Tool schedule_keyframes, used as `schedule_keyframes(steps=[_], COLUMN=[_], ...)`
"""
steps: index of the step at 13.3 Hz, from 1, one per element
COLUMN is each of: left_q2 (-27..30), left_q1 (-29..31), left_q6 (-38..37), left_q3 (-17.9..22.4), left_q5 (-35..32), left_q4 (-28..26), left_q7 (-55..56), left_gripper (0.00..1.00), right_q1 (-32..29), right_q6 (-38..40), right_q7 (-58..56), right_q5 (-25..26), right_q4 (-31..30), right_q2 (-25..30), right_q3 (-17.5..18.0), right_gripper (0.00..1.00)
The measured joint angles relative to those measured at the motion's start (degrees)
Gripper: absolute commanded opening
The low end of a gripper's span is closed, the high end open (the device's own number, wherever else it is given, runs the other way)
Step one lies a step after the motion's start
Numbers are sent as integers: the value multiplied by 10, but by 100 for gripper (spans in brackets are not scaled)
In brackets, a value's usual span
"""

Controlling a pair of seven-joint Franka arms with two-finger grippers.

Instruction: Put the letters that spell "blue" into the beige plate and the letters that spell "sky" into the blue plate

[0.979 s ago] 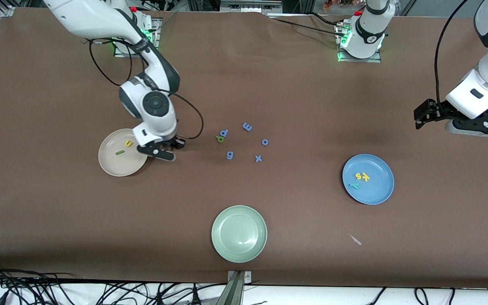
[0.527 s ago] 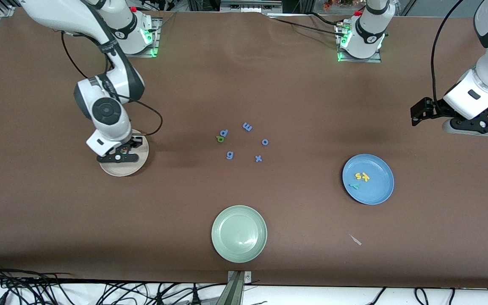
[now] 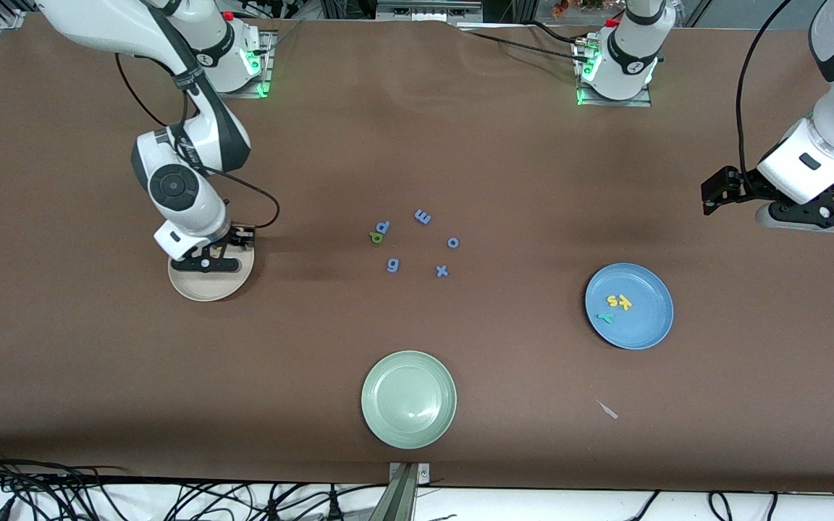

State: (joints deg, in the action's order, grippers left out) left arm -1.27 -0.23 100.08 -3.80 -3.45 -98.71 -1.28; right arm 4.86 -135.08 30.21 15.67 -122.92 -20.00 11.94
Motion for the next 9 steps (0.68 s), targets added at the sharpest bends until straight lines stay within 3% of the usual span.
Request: schedule_keyframes(steps=[5, 9], left_q2=[0, 0], left_q1=[0, 0], left_q6=[0, -1], left_q3=[0, 0], left_q5=[0, 0], left_q4=[0, 0], left_q7=[1, 1], left_gripper=[100, 100], right_q1=[22, 88], right_q6=[-5, -8], right_q7=[253, 392], right_q5=[-2, -2], right_q4=[44, 120], right_q2=[-53, -113], right_q3=[100, 111], right_gripper=[69, 77])
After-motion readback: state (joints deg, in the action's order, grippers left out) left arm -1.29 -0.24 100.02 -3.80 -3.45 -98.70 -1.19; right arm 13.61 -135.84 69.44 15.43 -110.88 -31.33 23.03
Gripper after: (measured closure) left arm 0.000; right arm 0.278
